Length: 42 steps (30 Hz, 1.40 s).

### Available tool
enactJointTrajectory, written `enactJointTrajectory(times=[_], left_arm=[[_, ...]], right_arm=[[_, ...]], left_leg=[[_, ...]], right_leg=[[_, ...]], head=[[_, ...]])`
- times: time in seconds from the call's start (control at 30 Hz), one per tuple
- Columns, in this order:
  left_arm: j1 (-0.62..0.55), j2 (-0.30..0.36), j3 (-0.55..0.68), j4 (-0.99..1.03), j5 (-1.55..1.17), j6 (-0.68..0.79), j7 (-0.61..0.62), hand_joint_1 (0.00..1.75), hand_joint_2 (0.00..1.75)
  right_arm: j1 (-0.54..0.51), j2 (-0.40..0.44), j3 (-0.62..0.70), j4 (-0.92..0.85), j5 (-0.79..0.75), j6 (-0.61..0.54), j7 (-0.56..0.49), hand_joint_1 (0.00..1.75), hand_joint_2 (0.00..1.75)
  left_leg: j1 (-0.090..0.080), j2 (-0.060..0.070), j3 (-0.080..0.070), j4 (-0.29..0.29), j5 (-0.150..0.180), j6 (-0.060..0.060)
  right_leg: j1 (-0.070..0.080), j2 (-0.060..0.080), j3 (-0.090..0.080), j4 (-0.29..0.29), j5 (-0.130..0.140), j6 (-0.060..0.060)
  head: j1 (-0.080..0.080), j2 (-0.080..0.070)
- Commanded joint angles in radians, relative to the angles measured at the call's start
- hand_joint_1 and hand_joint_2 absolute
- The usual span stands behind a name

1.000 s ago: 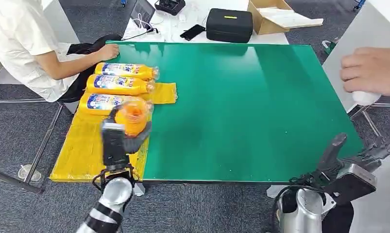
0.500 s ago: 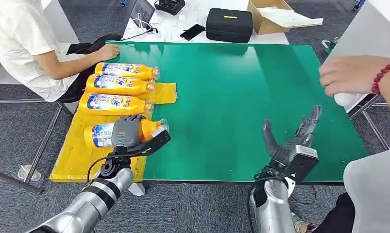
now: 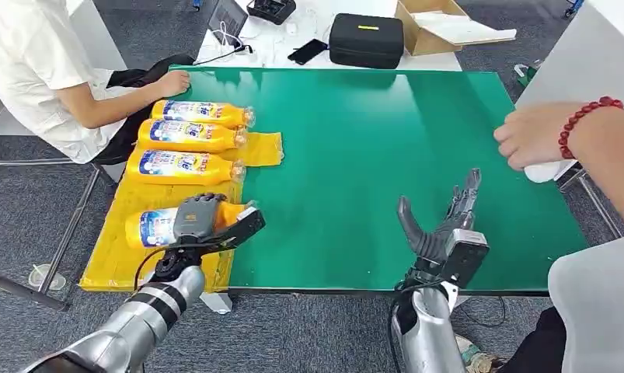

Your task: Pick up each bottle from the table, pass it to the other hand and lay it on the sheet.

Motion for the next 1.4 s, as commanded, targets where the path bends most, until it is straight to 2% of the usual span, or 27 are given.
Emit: enactJointTrajectory(times=[0.03,0.13,0.17,0.33,0.67,0.8,0.9,0.97,1.07,1.13,1.27,1.4], left_arm=[[-0.024,0.004,0.106,0.089,0.048,-0.066,-0.033,0.0,1.75],[-0.022,0.005,0.116,0.094,0.057,-0.078,-0.038,0.0,1.75],[-0.021,0.007,0.123,0.094,0.067,-0.097,-0.045,0.0,1.75],[-0.004,0.019,0.148,0.101,0.104,-0.208,-0.098,0.0,1.75],[0.0,0.018,0.157,0.097,0.113,-0.209,-0.102,0.0,1.75],[0.012,0.002,0.169,0.068,0.124,-0.151,-0.164,0.0,1.75],[0.034,-0.046,0.208,-0.029,0.201,-0.132,-0.288,0.0,1.75],[0.074,-0.071,0.212,-0.144,0.285,-0.209,-0.34,0.0,1.75],[0.158,-0.061,0.111,-0.396,0.391,-0.275,-0.326,0.0,1.75],[0.178,-0.051,0.071,-0.469,0.441,-0.286,-0.31,0.0,1.75],[0.237,-0.038,-0.009,-0.623,0.522,-0.192,-0.345,0.0,1.75],[0.292,-0.013,-0.088,-0.731,0.566,-0.18,-0.356,0.0,1.75]], right_arm=[[-0.039,-0.007,-0.007,0.109,-0.014,0.009,0.008,0.0,1.75],[-0.04,-0.006,-0.01,0.111,-0.016,0.011,0.008,0.0,1.75],[-0.04,-0.007,-0.011,0.113,-0.017,0.012,0.008,0.0,1.75],[-0.045,-0.012,-0.02,0.138,-0.017,0.01,-0.003,0.0,1.75],[-0.045,-0.012,-0.022,0.141,-0.017,0.009,-0.005,0.0,1.75],[-0.036,-0.012,-0.025,0.141,-0.015,0.009,-0.01,0.0,1.75],[-0.02,-0.015,-0.032,0.13,-0.007,-0.003,-0.021,0.0,1.75],[-0.005,-0.018,-0.037,0.115,-0.004,-0.007,-0.021,0.0,1.75],[0.012,-0.023,-0.049,0.105,0.004,-0.02,-0.021,0.0,1.75],[0.015,-0.023,-0.052,0.1,0.011,-0.023,-0.021,0.0,1.75],[0.033,-0.023,-0.06,0.063,0.02,-0.04,-0.021,0.0,1.75],[0.044,-0.03,-0.057,0.043,0.019,-0.04,-0.021,0.0,1.75]], left_leg=[[0.0,0.002,0.003,0.0,-0.001,0.0],[0.0,0.002,0.003,0.0,-0.001,0.0],[0.001,0.004,0.008,0.0,-0.003,0.001],[0.001,0.005,0.007,-0.001,-0.002,0.0],[0.0,0.003,0.008,-0.001,0.0,0.0],[0.0,0.004,0.011,-0.002,-0.001,0.0],[0.0,0.001,0.008,-0.001,0.0,0.0],[0.0,-0.001,0.008,-0.001,0.0,0.0],[0.0,-0.003,0.008,0.0,0.0,0.001],[0.0,-0.001,0.007,0.0,-0.001,0.001],[-0.001,-0.001,0.003,0.0,-0.001,0.0],[-0.001,0.0,0.002,0.0,-0.001,0.0]], right_leg=[[0.001,0.001,0.002,-0.001,0.0,-0.001],[0.0,0.002,0.002,-0.001,0.0,-0.001],[0.001,0.003,0.007,-0.001,-0.001,-0.003],[0.001,0.003,0.006,-0.002,0.0,-0.002],[0.0,0.002,0.007,-0.001,0.001,-0.001],[0.001,0.003,0.01,-0.002,0.0,-0.002],[0.0,0.0,0.008,-0.001,0.0,-0.001],[0.0,-0.003,0.008,-0.001,-0.001,-0.001],[0.0,-0.003,0.008,-0.001,-0.001,-0.001],[0.0,-0.002,0.008,0.0,-0.002,-0.001],[0.0,-0.002,0.003,0.0,-0.001,-0.001],[0.0,0.0,0.002,0.0,-0.001,-0.001]], head=[[0.0,0.0],[0.0,0.0],[0.0,0.0],[0.0,0.0],[0.0,0.0],[0.0,0.0],[0.0,0.0],[0.0,0.0],[0.0,0.0],[0.0,0.0],[0.0,0.0],[0.0,0.0]])
